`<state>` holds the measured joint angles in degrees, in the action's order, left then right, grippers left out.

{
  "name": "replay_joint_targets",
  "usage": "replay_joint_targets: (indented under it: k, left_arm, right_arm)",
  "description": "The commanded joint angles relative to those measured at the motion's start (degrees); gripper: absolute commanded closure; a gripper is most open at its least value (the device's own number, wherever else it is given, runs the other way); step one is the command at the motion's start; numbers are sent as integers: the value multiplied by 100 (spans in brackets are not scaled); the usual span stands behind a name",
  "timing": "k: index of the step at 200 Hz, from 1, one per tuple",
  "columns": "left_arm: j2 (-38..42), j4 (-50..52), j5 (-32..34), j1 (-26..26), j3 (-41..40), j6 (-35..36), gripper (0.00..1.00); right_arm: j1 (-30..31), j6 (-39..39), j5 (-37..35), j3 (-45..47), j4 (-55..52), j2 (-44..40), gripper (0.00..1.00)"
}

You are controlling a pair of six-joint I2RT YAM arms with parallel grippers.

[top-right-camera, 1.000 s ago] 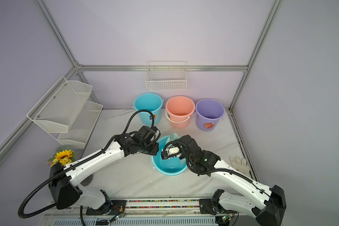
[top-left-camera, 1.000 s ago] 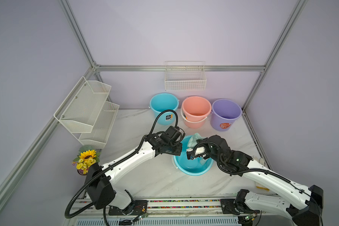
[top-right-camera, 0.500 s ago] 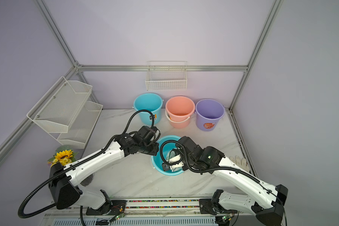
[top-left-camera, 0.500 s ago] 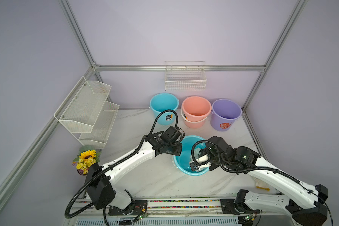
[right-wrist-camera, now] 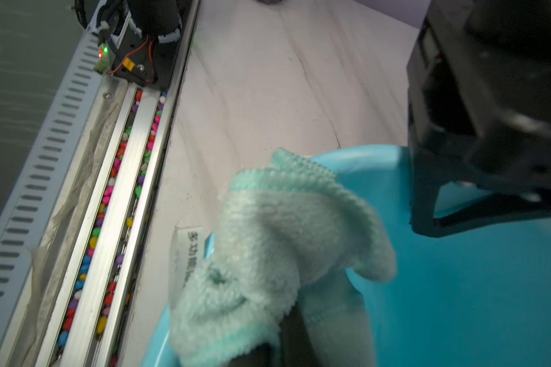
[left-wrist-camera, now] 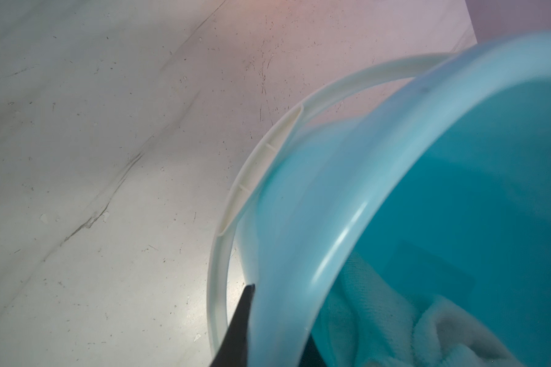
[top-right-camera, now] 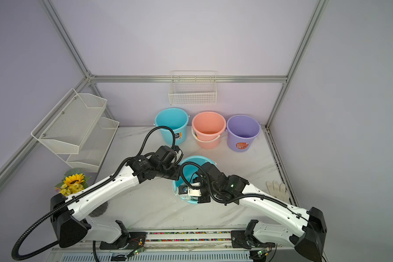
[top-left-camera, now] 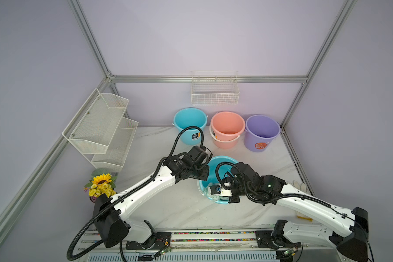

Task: Wipe the inside of the bucket with a cloth
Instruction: Wipe the dirt from the inside of the bucket.

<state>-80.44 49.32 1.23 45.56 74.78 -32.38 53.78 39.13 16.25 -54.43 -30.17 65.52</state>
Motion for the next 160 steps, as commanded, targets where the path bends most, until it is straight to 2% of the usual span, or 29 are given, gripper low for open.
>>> replay_joint_targets:
  k: [1, 35, 58, 86, 116, 127, 160]
  left_arm:
    - [212, -468, 101, 14, 199, -222, 100]
    - [252, -464, 181, -22, 109, -283, 100]
    - [359, -397, 258, -150, 7, -389, 100]
    - [590, -294, 294, -470, -208, -547, 100]
    - [874, -20, 238, -1113, -446, -894, 100]
    - [1002, 55, 228, -1368, -556, -1051, 100]
    - [1356, 105, 182, -2189, -919, -1797, 100]
  right_arm:
    - [175, -1121, 147, 143, 1845, 12, 100]
    - [239, -1732, -697, 120, 2702, 84, 100]
    - [232, -1958, -1673, 4, 2754, -23, 100]
    - [237, -2675, -3714, -357, 2539, -99, 100]
    - [230, -3638, -5771, -881, 2100, -35, 100]
    - [230, -3733, -6027, -957, 2012, -55, 100]
    - [230, -3826, -6002, -929, 1979, -135, 100]
